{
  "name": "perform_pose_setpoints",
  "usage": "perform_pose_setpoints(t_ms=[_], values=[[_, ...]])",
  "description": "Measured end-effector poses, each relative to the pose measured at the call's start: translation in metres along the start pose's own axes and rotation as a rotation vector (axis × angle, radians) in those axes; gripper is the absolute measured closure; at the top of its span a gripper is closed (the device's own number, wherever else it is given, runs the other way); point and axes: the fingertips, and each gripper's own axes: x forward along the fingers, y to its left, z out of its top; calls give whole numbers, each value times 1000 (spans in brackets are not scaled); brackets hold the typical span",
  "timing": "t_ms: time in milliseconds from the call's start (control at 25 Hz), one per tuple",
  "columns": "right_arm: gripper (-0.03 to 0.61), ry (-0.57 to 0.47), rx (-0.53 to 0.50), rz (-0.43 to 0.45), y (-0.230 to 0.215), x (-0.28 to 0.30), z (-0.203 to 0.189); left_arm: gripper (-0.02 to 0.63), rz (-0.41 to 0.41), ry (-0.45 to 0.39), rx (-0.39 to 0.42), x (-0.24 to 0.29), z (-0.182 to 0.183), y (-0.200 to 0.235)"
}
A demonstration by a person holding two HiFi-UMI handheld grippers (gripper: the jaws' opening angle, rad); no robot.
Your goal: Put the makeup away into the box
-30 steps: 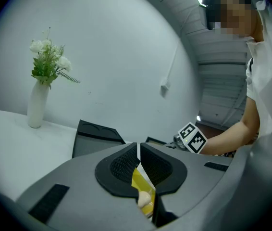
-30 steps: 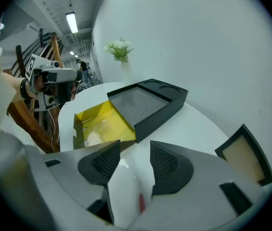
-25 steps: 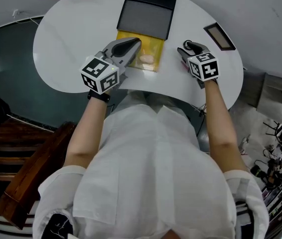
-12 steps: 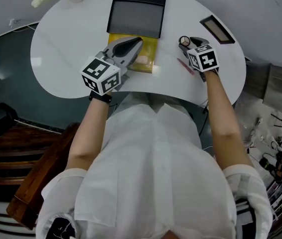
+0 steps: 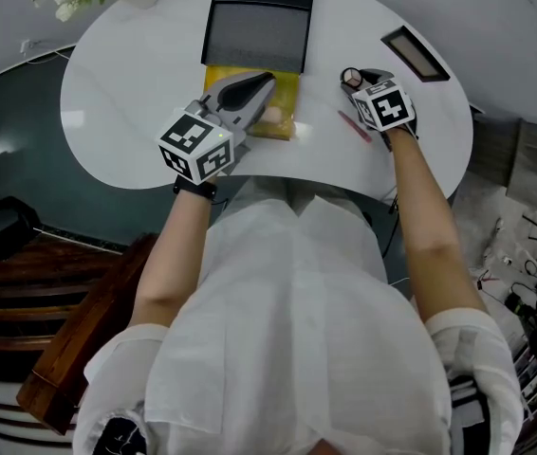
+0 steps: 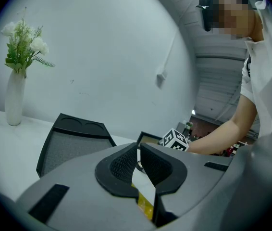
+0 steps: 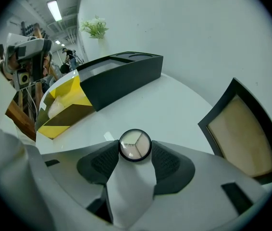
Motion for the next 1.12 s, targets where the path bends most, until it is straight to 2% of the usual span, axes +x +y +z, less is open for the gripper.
perform_pose_setpoints(t_ms=[280, 560, 840, 1120], values=[[368, 7, -16, -13, -2, -2, 1, 594, 5, -6, 2, -4, 0, 1], [370, -27, -36, -33, 2, -20, 18, 594, 15, -28, 2, -15, 4, 5], [370, -91, -84, -46, 16, -52, 54, 594, 28, -59, 10, -32, 9, 8], [370, -169, -176, -1, 55, -78, 97, 594, 60, -79, 5, -56, 7, 16]])
